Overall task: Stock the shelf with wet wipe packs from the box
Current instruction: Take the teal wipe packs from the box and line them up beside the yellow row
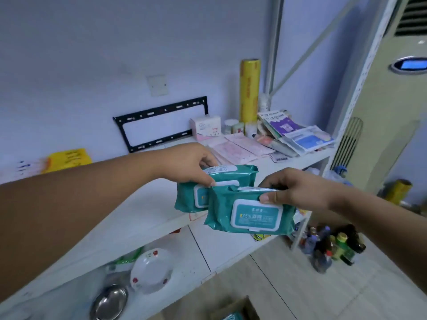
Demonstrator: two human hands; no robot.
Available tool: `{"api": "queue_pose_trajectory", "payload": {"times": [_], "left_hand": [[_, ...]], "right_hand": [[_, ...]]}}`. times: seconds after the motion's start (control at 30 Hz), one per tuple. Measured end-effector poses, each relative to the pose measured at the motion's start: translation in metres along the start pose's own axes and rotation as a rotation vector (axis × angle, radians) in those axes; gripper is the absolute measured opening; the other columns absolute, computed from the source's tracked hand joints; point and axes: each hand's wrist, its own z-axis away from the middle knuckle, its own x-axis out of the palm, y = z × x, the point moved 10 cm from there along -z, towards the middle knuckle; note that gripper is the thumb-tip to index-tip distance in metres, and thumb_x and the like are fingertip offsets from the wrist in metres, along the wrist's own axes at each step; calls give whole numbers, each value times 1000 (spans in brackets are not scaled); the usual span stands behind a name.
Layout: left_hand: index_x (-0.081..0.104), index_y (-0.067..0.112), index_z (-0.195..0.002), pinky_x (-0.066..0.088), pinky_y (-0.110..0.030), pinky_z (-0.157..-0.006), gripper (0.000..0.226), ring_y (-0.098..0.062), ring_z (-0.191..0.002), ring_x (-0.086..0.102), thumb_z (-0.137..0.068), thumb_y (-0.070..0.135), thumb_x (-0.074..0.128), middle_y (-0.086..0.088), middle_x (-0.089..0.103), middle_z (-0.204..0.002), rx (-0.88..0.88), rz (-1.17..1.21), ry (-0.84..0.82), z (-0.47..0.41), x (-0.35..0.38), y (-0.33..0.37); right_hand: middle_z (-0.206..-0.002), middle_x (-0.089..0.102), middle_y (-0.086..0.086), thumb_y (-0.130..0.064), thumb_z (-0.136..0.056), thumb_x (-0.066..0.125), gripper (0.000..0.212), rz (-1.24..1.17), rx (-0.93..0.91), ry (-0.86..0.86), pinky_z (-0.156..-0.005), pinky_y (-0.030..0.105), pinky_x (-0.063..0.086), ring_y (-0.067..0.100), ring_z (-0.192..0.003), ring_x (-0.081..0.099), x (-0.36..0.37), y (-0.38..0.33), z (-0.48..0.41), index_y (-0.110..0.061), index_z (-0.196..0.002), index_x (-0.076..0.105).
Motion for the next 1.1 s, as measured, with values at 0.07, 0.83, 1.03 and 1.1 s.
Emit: {"api": "queue_pose_trajectory", "payload": {"times": [0.07, 0.83, 1.03, 1.1], "left_hand": [[74, 28, -107, 58, -26, -88, 29, 8, -93, 69, -80, 31, 81, 21, 75, -104, -38, 50, 49, 27, -24, -27], [75, 21, -109, 57, -17, -64, 28, -4, -85, 74, -81, 24, 82, 13, 78, -98, -175, 176, 175, 108, -169, -314], [75, 23, -109, 62, -32, -81, 30, -4, -86, 74, -80, 27, 83, 15, 77, -99, -226, 160, 208, 77, -184, -364], [74, 22, -110, 62, -38, -85, 32, -6, -88, 74, -80, 26, 83, 13, 77, -102, -248, 161, 222, 64, -189, -381]], "right_hand": [[-93, 78, 0, -37, -93, 70, 19, 21, -53, -49, -75, 39, 61, 23, -87, 75, 8, -34, -22, -21, -101, 75], [-90, 78, -5, -45, -91, 69, 23, 184, -177, -134, -76, 34, 60, 16, -84, 74, 138, -228, -282, -22, -92, 75], [-96, 76, -1, -51, -89, 68, 30, 262, -187, -132, -81, 42, 61, 17, -88, 73, 148, -219, -352, -22, -97, 74], [-95, 75, -4, -50, -89, 68, 28, 268, -192, -131, -80, 40, 62, 15, -87, 73, 147, -215, -377, -23, -96, 73]]}}
